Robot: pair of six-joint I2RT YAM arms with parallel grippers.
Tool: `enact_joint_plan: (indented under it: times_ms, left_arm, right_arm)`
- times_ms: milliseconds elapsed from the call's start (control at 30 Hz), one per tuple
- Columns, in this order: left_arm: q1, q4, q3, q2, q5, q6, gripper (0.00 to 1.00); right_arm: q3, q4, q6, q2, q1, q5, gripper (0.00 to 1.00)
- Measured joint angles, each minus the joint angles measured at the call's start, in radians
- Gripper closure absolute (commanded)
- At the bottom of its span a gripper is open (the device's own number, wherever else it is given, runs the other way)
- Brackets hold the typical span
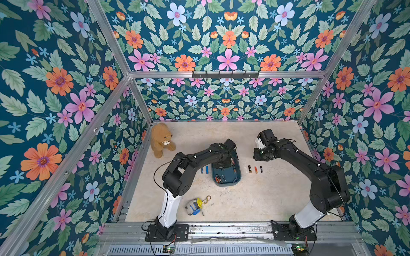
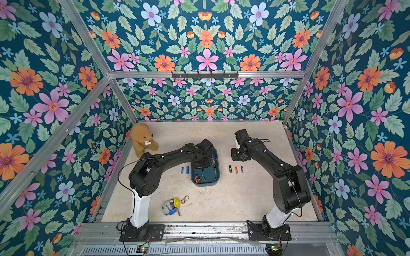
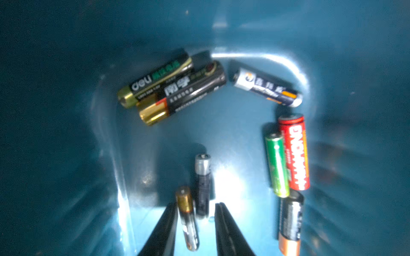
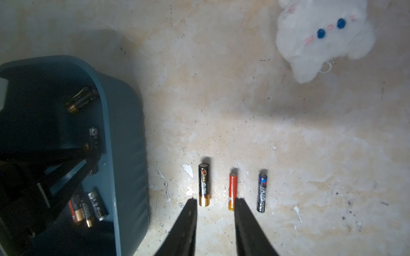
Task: Take the batteries out of the storage box
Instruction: Pick up the battery from the storage box.
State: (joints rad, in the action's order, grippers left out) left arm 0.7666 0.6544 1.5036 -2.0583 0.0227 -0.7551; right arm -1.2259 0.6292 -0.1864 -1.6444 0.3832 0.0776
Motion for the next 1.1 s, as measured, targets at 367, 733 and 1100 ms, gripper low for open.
enact_joint_plan:
  times_ms: [367, 733, 1100]
  left_arm:
    - [0.006, -0.012, -0.038, 0.031, -0.021, 0.003, 0.71]
    - [0.006, -0.015, -0.059, 0.026, -0.022, 0.007, 0.74]
    - [0.006, -0.01, -0.031, 0.001, -0.002, 0.026, 0.75]
  right_arm:
    - [0.0, -0.001, -0.001, 0.0, 0.01, 0.0, 0.66]
    - [-0.016, -0.003, -0.008, -0.044, 0.023, 0.0, 0.66]
    - [-0.037, 0.005, -0.015, -0.044, 0.03, -0.001, 0.66]
